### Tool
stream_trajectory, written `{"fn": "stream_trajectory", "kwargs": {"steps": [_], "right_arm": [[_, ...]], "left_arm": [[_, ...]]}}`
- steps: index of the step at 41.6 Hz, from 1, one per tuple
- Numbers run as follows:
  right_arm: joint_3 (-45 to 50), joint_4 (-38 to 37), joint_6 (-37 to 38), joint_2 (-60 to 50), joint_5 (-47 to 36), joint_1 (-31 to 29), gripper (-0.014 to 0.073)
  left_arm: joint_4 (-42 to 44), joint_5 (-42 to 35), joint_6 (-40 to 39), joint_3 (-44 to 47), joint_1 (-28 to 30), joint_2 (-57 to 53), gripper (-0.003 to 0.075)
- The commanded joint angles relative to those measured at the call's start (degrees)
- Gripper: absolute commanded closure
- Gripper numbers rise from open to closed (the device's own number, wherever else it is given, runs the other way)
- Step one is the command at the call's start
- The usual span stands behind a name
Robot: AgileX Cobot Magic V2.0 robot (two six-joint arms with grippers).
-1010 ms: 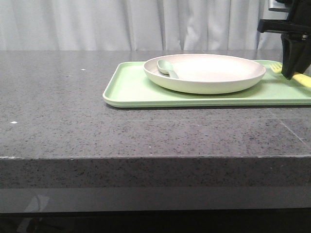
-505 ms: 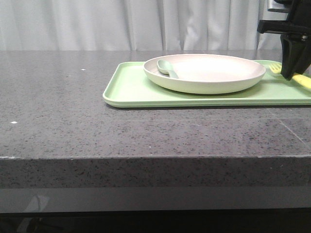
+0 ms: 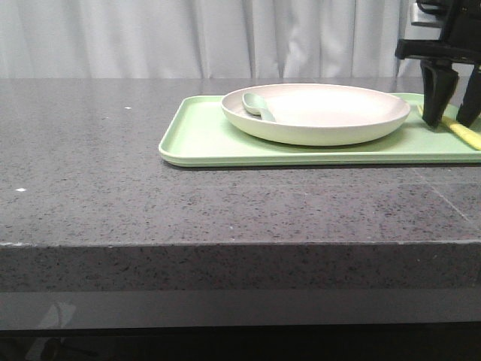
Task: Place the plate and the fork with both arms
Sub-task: 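Open the right gripper and release the fork on the tray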
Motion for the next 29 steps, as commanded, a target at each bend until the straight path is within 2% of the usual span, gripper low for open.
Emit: {"fn": "stream_trajectory", "kwargs": {"steps": [1, 11, 22, 29], "right_arm": [[-2.6, 0.5, -0.7, -5.5, 3.0, 0.2, 0.0192], [0.0, -0.2, -0.9, -16.6, 1.5, 5.2, 0.0192], [14.3, -7.1, -1.3, -36.1, -5.1, 15.7, 0.0192], [25.0, -8.0, -1.3, -48.5, -6.8, 16.7, 0.0192]], "left_arm": [[-0.6, -4.0, 0.2, -1.5, 0.0, -0.1, 0.0483], [-0.6, -4.0, 0.2, -1.5, 0.0, -0.1, 0.0483], [-0.6, -4.0, 0.2, -1.5, 0.0, 0.0, 0.0483], [-0.6, -4.0, 0.2, -1.5, 0.0, 0.0, 0.0483]]}}
